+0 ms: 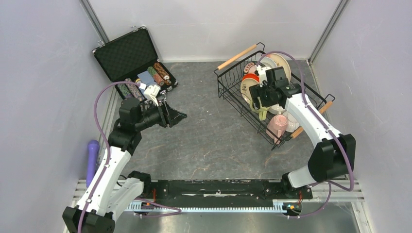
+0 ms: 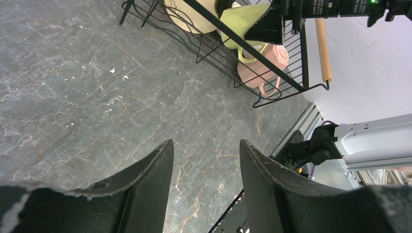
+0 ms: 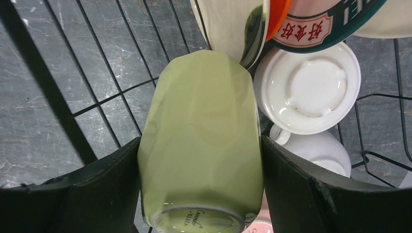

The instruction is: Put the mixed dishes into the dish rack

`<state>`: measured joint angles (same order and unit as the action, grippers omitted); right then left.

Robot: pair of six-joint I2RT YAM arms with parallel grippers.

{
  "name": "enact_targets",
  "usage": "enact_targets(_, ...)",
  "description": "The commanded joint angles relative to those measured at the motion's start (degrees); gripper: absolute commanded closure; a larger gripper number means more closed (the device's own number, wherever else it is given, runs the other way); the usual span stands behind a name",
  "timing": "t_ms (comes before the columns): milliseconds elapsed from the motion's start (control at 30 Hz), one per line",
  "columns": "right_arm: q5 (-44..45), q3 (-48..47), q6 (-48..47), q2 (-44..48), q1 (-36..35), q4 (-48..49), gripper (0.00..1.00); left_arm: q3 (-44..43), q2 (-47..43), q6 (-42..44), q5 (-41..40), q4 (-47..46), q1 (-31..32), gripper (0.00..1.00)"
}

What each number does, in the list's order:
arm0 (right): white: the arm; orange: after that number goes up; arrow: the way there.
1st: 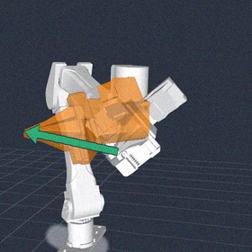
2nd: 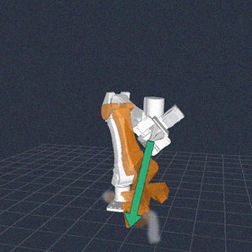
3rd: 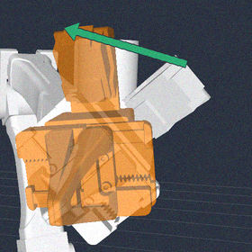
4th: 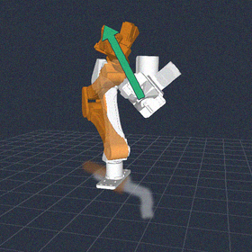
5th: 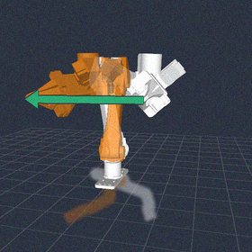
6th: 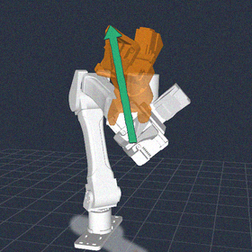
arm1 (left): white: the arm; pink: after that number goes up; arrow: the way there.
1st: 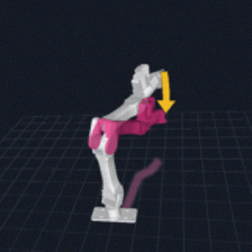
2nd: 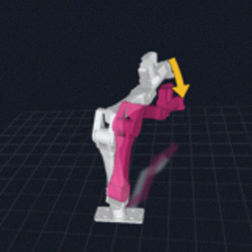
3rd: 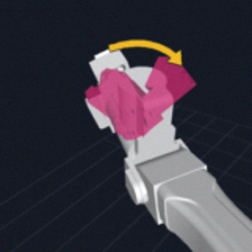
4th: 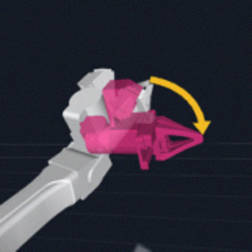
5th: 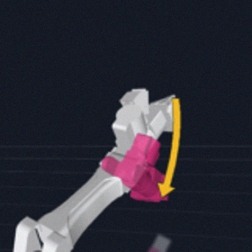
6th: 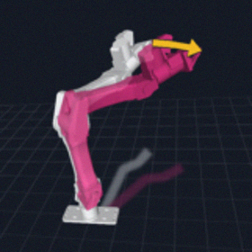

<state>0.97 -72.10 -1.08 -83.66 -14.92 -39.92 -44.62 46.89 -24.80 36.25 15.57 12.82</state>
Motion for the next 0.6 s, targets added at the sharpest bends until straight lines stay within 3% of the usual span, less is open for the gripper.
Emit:
enact_targets(0, 2.1, -3.2, 0.7, -1.2, -0.4, 2.1, 0.87, 0.5, 0.1, 2.4, 1.1, -0.8, -0.2, 0.41)
enact_targets(567, 3.0, -8.2, -1.9, -11.6, -0.6, -3.9, 0.76, 1.0, 0.7, 1.6, 2.7, -1.3, -0.3, 0.41)
